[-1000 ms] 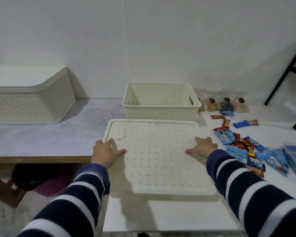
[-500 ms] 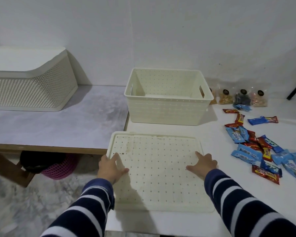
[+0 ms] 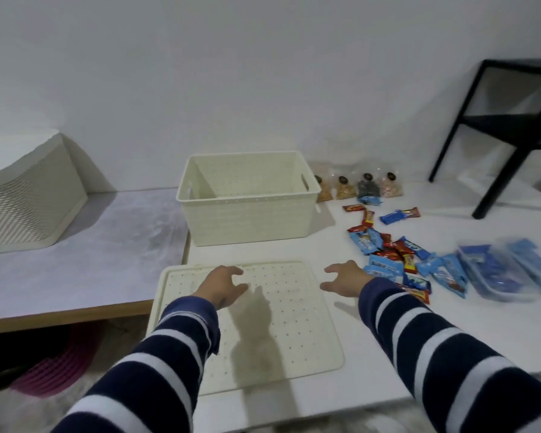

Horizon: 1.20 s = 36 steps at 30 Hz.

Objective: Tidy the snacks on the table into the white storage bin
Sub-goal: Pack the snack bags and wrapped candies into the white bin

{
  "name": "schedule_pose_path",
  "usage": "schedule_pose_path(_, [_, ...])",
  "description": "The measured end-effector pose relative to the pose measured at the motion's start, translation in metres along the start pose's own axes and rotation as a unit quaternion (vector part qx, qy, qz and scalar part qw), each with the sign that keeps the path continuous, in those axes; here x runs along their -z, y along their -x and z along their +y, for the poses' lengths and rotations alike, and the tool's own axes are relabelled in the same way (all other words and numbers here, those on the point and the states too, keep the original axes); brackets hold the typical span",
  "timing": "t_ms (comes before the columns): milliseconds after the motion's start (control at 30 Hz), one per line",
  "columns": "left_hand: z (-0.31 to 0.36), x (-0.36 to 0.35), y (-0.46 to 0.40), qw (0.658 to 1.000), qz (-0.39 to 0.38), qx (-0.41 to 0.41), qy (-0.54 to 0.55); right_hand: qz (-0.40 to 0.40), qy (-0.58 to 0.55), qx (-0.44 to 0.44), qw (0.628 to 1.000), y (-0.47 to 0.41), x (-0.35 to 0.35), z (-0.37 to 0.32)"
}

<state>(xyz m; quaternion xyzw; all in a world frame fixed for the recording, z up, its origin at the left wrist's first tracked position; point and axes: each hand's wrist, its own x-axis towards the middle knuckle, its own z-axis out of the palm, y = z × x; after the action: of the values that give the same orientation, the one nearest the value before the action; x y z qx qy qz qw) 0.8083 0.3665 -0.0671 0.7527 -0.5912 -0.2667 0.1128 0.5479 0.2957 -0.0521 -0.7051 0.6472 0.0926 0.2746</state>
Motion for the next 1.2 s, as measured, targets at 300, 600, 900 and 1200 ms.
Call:
schedule_pose_path(300, [0.134,-0.028,-0.065,0.993,-0.024,-0.114,0.014,0.039,-0.015,0.013,0.999,-0.025,0.074,0.068])
schedule_pose_path(600, [0.236,-0.094,-0.199,0.993,-0.029,-0.073,0.091,0.047,-0.077,0.043,0.995,-0.17,0.142,0.133])
schedule_pose_path(900, [0.263,-0.1,-0.335,0.965,0.124,0.049,0.227,0.096,-0.22,0.086,0.967,-0.34,0.193,0.134])
schedule_pose_path(1200, [0.264,-0.094,-0.437,0.937,0.177,0.061,0.296,0.128,-0.239,0.102,0.957,-0.452,0.196,0.112])
